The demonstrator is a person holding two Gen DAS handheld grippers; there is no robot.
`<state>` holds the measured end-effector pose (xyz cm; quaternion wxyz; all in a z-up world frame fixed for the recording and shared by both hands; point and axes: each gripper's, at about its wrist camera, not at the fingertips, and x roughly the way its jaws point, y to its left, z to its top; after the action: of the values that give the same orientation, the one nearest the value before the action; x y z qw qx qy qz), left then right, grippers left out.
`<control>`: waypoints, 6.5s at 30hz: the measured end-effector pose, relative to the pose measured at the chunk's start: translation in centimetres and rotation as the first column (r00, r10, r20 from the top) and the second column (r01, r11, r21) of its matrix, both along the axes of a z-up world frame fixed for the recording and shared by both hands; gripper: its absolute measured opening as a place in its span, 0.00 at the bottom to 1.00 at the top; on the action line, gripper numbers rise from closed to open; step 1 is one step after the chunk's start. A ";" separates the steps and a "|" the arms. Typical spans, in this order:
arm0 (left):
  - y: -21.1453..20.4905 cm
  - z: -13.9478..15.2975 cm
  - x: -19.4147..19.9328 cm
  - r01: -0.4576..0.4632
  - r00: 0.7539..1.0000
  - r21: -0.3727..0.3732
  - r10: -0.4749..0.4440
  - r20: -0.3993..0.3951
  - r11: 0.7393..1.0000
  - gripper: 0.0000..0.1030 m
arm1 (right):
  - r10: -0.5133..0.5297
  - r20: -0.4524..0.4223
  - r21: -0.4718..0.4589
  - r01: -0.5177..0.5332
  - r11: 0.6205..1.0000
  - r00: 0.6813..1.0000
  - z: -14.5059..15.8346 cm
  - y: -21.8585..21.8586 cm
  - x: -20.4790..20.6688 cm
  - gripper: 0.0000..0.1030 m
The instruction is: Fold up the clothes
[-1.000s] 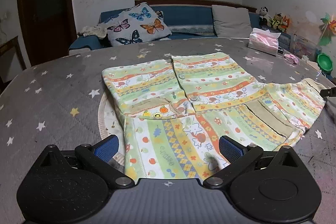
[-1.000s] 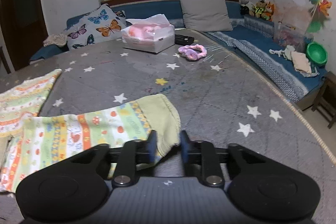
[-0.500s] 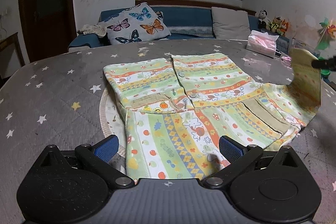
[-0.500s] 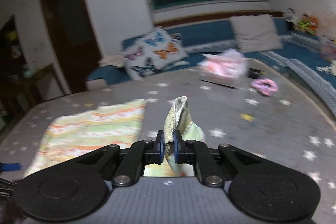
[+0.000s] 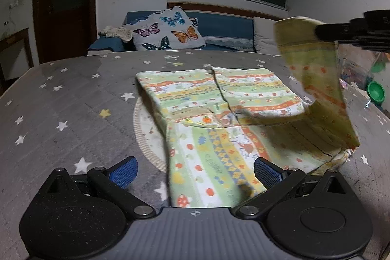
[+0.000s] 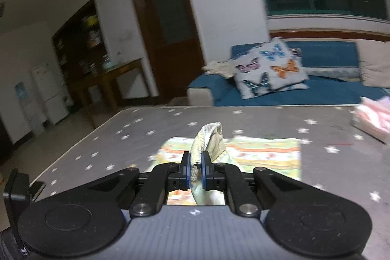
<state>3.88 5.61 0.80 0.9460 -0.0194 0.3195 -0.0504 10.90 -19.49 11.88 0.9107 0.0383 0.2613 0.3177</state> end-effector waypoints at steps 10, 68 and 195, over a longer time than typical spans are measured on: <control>1.4 0.1 -0.5 -0.030 1.000 -0.017 0.030 0.005 0.999 1.00 | 0.079 -0.058 -0.029 -0.080 0.996 0.995 -1.8 3.5 0.1 0.16; -3.8 -0.3 -0.4 0.114 0.989 0.348 -0.138 0.046 0.930 1.00 | 0.075 -0.066 -0.408 -0.095 0.908 0.995 -10.1 -2.4 -4.3 0.46; 0.2 -0.5 9.2 0.255 0.967 0.292 -0.240 -0.088 0.922 0.12 | 0.150 -0.042 -0.367 -0.155 0.917 0.988 -7.6 3.8 5.6 0.07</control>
<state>13.13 5.84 0.34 0.9155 0.1642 0.3472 -0.1198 16.51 -15.65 4.25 0.8723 -0.1521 0.3245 0.3327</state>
